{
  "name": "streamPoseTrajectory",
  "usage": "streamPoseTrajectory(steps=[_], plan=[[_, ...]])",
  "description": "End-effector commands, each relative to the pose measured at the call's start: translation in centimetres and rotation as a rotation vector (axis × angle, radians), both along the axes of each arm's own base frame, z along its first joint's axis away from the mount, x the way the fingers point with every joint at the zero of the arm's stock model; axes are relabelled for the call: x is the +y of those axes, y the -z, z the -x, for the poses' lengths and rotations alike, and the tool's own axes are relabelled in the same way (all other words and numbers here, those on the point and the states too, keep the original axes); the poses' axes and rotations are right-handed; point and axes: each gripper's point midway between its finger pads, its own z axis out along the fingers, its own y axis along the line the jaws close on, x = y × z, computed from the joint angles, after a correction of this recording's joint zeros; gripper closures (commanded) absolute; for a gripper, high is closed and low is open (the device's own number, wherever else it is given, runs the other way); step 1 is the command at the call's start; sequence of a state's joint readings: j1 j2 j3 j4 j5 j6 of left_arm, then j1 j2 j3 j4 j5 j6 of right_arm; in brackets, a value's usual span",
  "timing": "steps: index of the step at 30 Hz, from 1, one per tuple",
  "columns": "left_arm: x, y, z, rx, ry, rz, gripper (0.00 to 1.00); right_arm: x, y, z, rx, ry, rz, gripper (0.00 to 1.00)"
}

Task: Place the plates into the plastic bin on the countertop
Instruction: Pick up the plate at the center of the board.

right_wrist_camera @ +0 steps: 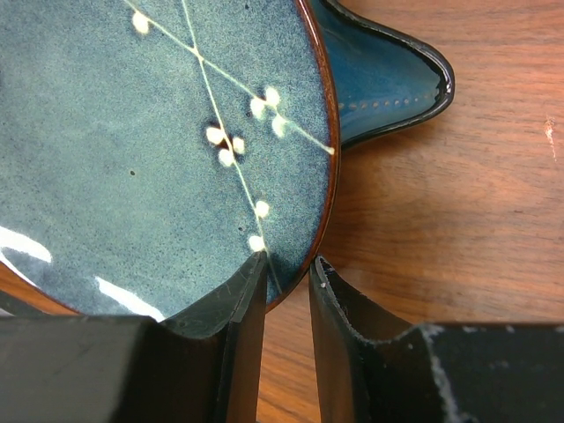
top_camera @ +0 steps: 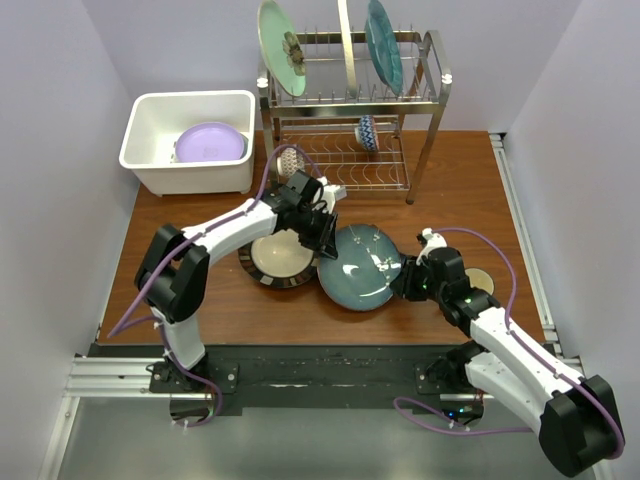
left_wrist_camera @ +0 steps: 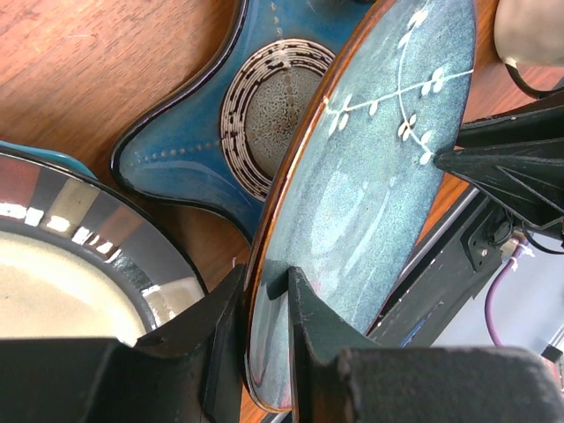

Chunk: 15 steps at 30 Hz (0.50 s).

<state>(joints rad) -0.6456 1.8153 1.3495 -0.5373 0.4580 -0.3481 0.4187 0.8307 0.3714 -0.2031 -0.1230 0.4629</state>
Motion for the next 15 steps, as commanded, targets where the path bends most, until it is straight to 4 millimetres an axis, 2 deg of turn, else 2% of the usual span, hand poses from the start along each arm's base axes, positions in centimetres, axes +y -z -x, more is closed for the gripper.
streamPoseTrajectory(steps=[1,9,12,13,15], plan=[[-1.7,-1.8,0.6,-0.083,0.05,0.025,0.76,5.0,-10.3,-3.2,-0.325,-0.139,-0.24,0.72],[-1.2,-3.2,0.8,-0.101,0.061,0.03,0.73,5.3,-11.0,-3.0,-0.349,-0.168,-0.253,0.71],[-1.0,-3.9,0.8,-0.108,0.064,0.042,0.87,5.5,-11.6,-3.1,-0.361,-0.182,-0.254,0.69],[-0.9,-4.1,0.7,-0.11,0.062,0.045,0.99,5.5,-11.8,-3.1,-0.367,-0.184,-0.254,0.68],[-0.6,-4.3,0.6,-0.11,0.06,0.047,1.0,5.6,-12.3,-3.3,-0.376,-0.189,-0.255,0.67]])
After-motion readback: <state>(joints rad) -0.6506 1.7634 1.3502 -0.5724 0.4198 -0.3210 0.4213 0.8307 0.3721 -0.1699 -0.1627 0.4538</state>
